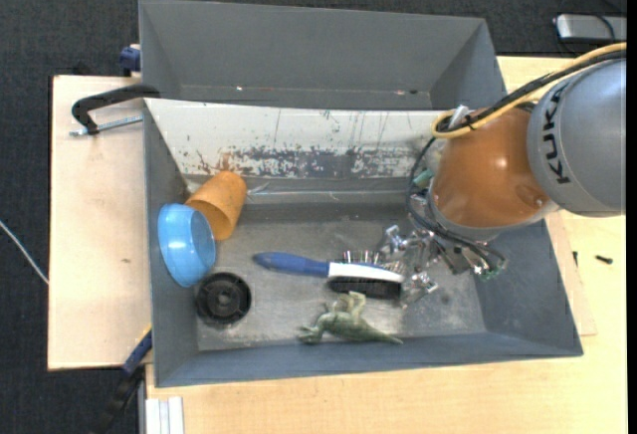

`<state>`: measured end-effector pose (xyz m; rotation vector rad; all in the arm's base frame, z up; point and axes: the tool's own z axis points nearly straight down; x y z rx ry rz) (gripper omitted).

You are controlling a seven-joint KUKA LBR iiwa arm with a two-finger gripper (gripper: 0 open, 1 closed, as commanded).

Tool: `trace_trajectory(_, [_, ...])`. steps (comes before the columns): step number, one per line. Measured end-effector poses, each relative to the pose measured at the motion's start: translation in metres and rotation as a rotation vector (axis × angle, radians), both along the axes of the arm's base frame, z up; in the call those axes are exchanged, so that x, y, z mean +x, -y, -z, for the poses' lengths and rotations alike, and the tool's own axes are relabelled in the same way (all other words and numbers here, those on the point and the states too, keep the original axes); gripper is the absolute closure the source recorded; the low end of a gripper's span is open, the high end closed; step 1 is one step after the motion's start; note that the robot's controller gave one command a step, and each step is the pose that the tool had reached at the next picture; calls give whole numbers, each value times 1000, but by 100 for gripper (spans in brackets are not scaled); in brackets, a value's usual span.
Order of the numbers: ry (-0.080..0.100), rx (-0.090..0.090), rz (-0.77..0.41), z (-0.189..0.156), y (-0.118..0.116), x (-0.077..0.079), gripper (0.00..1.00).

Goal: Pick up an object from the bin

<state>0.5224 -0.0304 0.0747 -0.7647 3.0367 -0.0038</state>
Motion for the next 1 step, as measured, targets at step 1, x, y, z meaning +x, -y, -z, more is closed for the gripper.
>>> trace_trajectory(1, [1,-2,-242,-126,-10,6,100])
